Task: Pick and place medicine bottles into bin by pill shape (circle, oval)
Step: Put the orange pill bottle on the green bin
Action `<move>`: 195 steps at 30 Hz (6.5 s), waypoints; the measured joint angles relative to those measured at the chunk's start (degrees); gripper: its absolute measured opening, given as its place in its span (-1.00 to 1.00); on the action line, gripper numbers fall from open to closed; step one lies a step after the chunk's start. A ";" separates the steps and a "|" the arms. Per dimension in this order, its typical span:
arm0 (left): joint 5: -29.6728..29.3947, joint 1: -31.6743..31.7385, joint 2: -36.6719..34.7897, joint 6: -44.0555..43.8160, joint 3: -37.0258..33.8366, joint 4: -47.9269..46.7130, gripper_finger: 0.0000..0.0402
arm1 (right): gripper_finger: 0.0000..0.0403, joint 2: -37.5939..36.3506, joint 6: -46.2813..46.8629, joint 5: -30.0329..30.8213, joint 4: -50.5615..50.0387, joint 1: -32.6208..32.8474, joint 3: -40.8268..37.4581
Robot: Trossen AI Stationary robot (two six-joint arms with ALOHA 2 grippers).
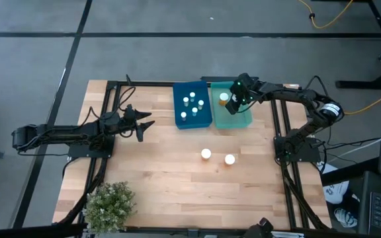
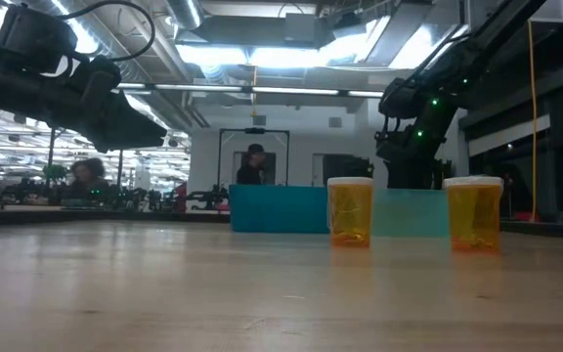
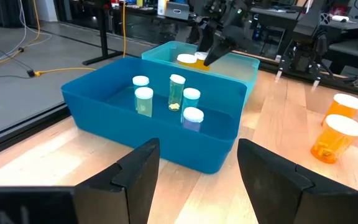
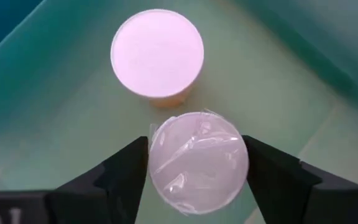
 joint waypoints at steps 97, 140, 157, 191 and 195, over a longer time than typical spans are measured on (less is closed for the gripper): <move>0.01 0.00 -0.02 0.02 0.00 0.00 0.04 | 0.35 -13.53 21.41 16.52 8.46 64.78 -16.83; 0.01 0.00 -0.02 0.01 0.00 -0.46 0.04 | 0.02 -18.98 24.11 25.02 1.93 26.90 -11.24; -0.01 0.00 -0.01 0.01 0.00 -0.46 0.04 | 0.52 -13.58 23.03 23.53 3.32 24.65 -12.72; 0.00 0.00 -0.01 0.01 0.00 -0.68 0.04 | 0.67 -3.57 18.07 17.42 0.94 57.50 -0.76; -0.01 0.00 -0.01 0.01 0.00 -0.68 0.04 | 0.67 2.24 18.07 16.59 2.46 57.47 -0.76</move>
